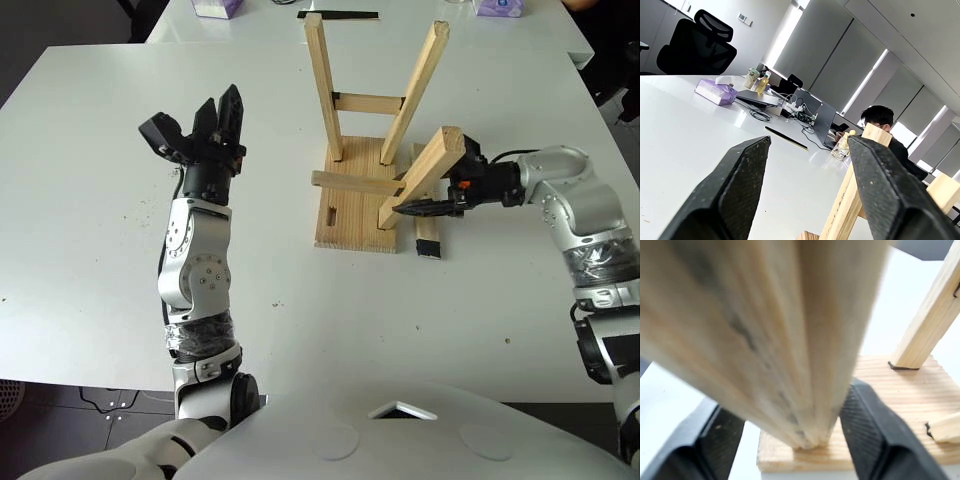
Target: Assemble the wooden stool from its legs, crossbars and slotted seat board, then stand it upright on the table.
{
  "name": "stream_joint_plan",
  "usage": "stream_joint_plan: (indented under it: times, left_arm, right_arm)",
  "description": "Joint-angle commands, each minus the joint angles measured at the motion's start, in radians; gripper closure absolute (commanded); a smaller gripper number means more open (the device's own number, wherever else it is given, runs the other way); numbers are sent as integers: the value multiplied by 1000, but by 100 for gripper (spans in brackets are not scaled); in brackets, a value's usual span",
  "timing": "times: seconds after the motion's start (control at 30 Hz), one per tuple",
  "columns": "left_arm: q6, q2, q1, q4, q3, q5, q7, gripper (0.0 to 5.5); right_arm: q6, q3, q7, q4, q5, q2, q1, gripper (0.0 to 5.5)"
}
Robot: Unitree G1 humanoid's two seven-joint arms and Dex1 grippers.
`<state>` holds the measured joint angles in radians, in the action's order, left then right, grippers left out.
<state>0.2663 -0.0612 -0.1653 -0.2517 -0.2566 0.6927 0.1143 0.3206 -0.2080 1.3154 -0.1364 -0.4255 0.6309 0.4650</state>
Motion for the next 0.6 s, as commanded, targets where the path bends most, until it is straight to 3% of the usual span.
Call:
stream_joint_plan:
  times: [0.03,0.2,0.4,0.6]
  left_arm:
    - [36,-57,-17,10,-43,18,14,265]
    - [71,-111,38,-23,-95,31,13,265]
    - [3,-88,68,45,-131,-30,-16,265]
    - [-64,-50,16,114,-143,-116,-115,265]
  right_arm:
    - [55,104,-126,180,-34,13,-116,199]
    - [106,181,-239,386,-10,79,-318,183]
    - [99,161,-313,351,72,91,-329,183]
    - [305,138,-753,412,196,-141,-427,183]
